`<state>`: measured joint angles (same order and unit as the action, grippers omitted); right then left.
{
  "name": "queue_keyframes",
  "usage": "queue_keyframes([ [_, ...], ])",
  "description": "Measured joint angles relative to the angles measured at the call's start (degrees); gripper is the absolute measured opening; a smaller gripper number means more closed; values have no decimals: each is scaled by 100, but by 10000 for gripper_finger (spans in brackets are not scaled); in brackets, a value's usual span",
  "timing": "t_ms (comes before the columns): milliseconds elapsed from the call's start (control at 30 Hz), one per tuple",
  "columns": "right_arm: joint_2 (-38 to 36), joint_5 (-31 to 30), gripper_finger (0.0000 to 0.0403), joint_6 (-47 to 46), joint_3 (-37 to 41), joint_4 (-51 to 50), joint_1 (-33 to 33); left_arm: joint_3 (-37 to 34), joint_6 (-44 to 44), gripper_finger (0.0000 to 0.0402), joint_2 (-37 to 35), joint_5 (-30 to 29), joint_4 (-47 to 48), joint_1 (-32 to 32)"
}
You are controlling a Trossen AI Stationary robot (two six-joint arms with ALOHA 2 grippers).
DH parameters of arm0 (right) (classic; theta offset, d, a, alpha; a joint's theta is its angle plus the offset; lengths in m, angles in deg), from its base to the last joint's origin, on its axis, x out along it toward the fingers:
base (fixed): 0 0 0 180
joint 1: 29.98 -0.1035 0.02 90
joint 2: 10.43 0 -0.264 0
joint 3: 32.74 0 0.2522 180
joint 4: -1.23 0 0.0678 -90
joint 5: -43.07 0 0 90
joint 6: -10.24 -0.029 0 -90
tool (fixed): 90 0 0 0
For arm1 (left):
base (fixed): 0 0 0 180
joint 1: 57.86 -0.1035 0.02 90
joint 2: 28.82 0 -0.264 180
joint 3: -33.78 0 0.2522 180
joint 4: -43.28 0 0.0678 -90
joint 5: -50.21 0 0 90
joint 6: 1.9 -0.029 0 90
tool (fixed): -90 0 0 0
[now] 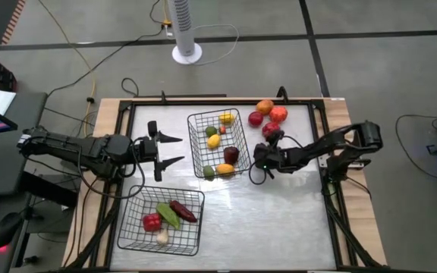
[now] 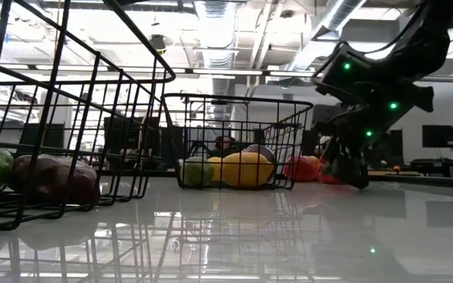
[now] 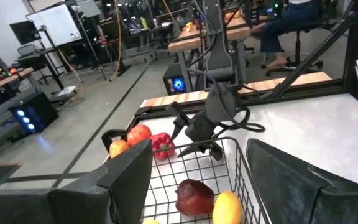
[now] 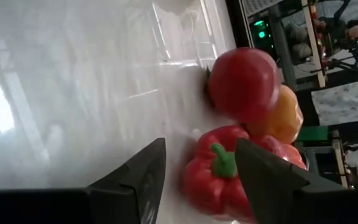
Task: Sort produce into baskets
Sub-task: Put the red bell pepper into the bottom black wire basket
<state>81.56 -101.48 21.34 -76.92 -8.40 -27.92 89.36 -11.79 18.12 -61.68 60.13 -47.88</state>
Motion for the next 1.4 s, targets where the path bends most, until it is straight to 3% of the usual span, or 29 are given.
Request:
queue_keyframes([
  [200, 63, 98, 203, 134, 0, 228, 377, 0, -19, 249, -1, -52, -1, 1],
  [333, 181, 563, 189, 130, -18, 391, 631, 0, -20, 249, 1, -70, 0, -1],
  [600, 173, 647, 151, 270, -13, 383, 790, 0, -94, 249, 1, -136, 2, -1],
  [933, 177, 477, 91, 414, -7, 229, 853, 0, -149, 249, 0, -144, 4, -1],
  [1100, 181, 464, 35, 419, -5, 220, 866, 0, -151, 249, 0, -147, 2, -1],
  [1400, 173, 287, 32, 396, -37, 139, 792, 0, -304, 249, 1, -334, 2, -1],
])
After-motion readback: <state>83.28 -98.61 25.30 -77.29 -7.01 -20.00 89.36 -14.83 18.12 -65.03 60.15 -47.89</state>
